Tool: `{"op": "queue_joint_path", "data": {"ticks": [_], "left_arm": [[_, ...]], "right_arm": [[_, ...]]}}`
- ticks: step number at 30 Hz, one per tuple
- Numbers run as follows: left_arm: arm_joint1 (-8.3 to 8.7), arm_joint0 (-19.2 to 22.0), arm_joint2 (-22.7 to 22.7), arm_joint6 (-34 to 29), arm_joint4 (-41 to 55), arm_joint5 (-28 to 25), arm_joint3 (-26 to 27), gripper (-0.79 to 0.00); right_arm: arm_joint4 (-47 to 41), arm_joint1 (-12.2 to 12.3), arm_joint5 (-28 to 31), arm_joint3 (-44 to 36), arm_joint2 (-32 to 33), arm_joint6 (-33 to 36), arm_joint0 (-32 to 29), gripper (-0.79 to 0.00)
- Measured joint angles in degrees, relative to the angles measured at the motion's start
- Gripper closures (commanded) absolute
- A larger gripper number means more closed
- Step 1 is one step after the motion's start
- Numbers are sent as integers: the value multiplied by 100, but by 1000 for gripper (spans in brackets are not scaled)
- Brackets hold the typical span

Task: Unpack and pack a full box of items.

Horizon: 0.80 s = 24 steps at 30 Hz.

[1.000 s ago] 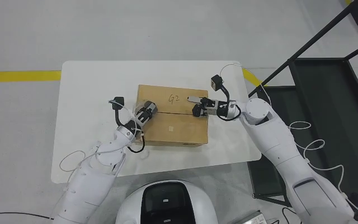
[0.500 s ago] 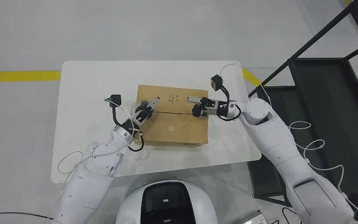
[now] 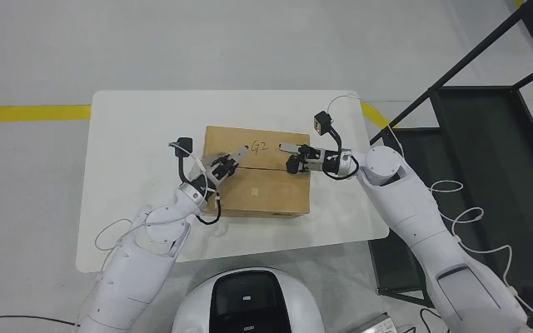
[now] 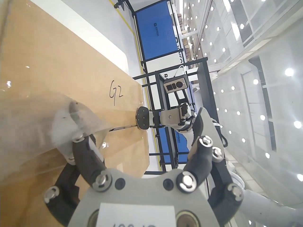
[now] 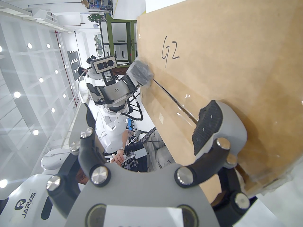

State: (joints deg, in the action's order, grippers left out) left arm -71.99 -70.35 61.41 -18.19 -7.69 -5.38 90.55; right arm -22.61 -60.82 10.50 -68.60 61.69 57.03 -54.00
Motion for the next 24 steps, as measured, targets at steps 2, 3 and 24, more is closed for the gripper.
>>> {"op": "queue_joint_path", "data": {"ticks": [2, 3, 24], "left_arm": [[-24, 43, -70, 30, 4, -31, -20, -785], [-33, 59, -96, 44, 10, -45, -26, -785], [-304, 481, -619, 424, 420, -291, -550, -785]], "right_arm": [[0, 0, 0, 0, 0, 0, 0, -785], [0, 0, 0, 0, 0, 0, 0, -785], [-26, 3, 11, -48, 40, -88, -59, -785]]}}
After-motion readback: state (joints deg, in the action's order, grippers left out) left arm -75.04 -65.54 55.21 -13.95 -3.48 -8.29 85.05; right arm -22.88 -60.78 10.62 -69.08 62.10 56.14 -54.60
